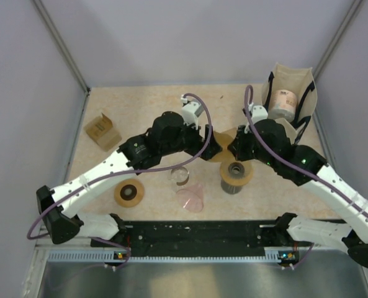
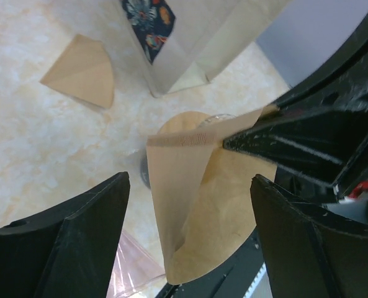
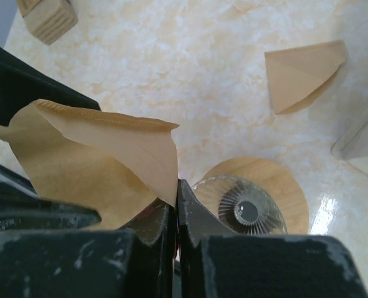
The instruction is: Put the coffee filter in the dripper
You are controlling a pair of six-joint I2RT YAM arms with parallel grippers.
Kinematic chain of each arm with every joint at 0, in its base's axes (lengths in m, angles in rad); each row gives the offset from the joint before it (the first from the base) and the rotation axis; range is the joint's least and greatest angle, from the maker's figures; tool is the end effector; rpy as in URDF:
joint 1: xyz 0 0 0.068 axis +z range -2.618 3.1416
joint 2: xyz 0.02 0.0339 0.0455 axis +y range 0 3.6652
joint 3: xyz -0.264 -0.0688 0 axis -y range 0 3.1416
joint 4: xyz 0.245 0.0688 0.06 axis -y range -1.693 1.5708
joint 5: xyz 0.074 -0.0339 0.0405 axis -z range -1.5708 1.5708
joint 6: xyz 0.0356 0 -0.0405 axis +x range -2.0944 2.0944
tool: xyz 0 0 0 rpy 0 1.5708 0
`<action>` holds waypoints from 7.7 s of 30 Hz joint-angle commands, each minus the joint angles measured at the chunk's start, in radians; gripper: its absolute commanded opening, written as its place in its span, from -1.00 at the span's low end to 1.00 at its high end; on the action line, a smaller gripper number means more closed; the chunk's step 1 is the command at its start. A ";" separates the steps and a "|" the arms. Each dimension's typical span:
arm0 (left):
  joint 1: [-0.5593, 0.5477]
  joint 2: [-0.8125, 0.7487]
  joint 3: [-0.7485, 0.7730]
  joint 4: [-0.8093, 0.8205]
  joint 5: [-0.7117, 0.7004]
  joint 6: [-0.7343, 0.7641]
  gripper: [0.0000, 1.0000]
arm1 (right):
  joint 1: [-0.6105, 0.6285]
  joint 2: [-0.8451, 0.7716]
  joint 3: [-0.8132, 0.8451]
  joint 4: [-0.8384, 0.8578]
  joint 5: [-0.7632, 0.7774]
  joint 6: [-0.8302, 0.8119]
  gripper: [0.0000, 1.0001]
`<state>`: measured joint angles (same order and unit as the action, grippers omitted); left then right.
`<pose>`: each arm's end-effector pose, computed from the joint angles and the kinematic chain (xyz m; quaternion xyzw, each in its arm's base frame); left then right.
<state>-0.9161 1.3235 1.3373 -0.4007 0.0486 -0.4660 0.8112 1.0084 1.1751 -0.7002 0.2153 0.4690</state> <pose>0.1819 -0.2398 0.3915 0.1983 0.8057 -0.3711 0.4170 0.1464 0.1431 0.3813 -0.0945 0.8599 0.2195 0.4510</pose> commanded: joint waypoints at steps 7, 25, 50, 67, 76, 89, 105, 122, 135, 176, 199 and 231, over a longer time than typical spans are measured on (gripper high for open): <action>0.000 -0.234 -0.145 0.192 0.155 0.007 0.97 | 0.009 0.013 0.234 -0.340 -0.018 0.132 -1.00; 0.000 -0.190 -0.201 0.177 -0.136 -0.054 0.98 | 0.003 -0.062 0.167 -0.490 0.024 0.206 -1.00; 0.000 -0.090 -0.159 0.166 -0.087 -0.026 0.97 | -0.142 -0.011 0.054 -0.400 -0.087 0.142 -0.68; -0.001 -0.061 -0.152 0.168 -0.070 -0.030 0.97 | -0.141 -0.059 0.124 -0.452 -0.008 0.112 0.00; 0.000 -0.069 -0.161 0.154 -0.101 -0.033 0.97 | -0.141 -0.064 0.198 -0.354 -0.104 0.017 -0.12; 0.003 -0.147 -0.205 0.118 -0.230 -0.020 0.98 | -0.138 0.102 0.123 -0.288 -0.228 -0.029 -0.49; 0.010 -0.165 -0.213 0.105 -0.265 -0.014 0.97 | -0.138 0.110 -0.068 -0.177 -0.175 -0.018 -0.49; 0.011 -0.175 -0.205 0.092 -0.277 -0.006 0.98 | -0.138 0.101 -0.020 -0.186 -0.166 -0.032 -0.48; 0.014 -0.234 -0.239 0.039 -0.375 -0.040 0.97 | -0.138 0.006 0.095 -0.263 -0.171 -0.069 -0.35; 0.715 -0.389 -0.587 -0.676 -0.526 -0.562 0.79 | 0.048 0.061 0.048 0.165 0.056 -0.216 0.98; 0.712 -0.271 -0.737 -0.497 -0.381 -0.628 0.07 | 0.032 -0.014 -0.009 0.174 0.116 -0.211 0.98; 0.711 -0.687 -0.656 0.391 0.452 -0.373 -1.00 | 0.031 -0.159 -0.157 0.543 -0.454 -0.276 0.98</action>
<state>-0.2043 0.6529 0.6434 -0.4305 0.0765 -0.8101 0.8478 0.8787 1.0344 -0.3435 0.0162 0.2382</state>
